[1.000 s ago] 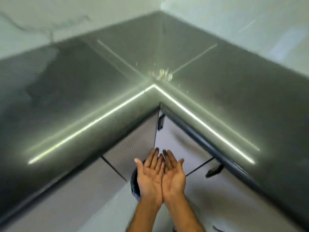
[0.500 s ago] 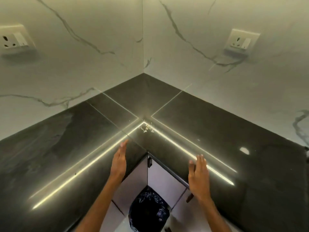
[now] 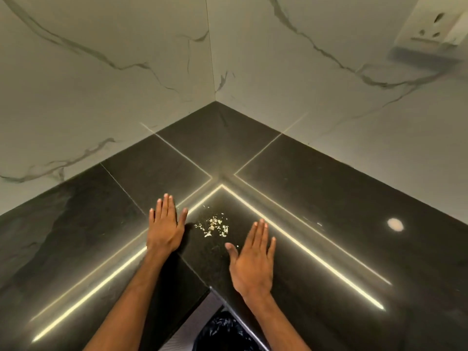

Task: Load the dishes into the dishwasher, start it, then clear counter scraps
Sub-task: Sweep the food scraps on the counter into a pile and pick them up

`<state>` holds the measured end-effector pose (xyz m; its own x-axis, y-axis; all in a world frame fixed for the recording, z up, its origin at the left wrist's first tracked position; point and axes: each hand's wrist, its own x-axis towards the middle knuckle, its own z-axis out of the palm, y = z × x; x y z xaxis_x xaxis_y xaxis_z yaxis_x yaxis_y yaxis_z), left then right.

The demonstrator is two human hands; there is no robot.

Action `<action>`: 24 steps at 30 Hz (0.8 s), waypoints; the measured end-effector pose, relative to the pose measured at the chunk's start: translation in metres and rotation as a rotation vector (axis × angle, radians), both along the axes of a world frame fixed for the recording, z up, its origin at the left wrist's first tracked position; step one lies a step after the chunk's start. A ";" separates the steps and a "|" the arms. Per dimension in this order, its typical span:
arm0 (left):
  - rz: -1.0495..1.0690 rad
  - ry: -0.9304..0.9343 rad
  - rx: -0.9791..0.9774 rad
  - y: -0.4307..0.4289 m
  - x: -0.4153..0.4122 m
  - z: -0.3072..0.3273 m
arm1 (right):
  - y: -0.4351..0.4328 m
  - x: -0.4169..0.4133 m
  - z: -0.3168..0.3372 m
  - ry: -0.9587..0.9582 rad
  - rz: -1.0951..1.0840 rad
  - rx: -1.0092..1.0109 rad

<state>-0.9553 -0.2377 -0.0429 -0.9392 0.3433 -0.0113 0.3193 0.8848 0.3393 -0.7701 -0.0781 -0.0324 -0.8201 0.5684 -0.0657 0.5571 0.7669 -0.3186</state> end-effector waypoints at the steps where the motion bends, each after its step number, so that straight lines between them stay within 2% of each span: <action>1: -0.063 -0.005 0.016 0.014 -0.007 0.001 | 0.003 -0.011 -0.001 -0.004 0.039 0.005; 4: -0.370 -0.075 0.031 0.037 0.003 0.002 | 0.010 -0.023 -0.005 -0.029 0.211 -0.026; 6: -0.506 -0.134 0.162 0.035 0.014 0.005 | 0.024 -0.023 0.000 0.047 0.260 -0.119; 8: -0.483 -0.176 0.351 0.028 0.011 0.014 | 0.059 -0.027 0.007 0.126 0.207 -0.160; 10: -0.367 -0.128 0.414 0.018 -0.007 0.019 | 0.106 -0.026 0.005 0.127 0.052 -0.068; 12: -0.228 -0.053 0.300 0.007 -0.037 0.012 | 0.145 -0.030 0.000 -0.002 -0.100 0.014; 14: -0.154 -0.005 0.065 0.007 -0.059 0.002 | 0.159 -0.046 -0.005 -0.100 -0.117 0.059; 17: -0.177 0.017 -0.080 0.039 -0.083 -0.006 | 0.149 -0.107 -0.009 -0.048 -0.030 0.068; 20: -0.284 0.046 -0.100 0.065 -0.100 -0.002 | 0.139 -0.180 -0.011 0.000 0.164 0.031; 24: -0.465 0.013 -0.107 0.063 -0.103 -0.002 | 0.120 -0.213 -0.003 -0.017 0.616 -0.006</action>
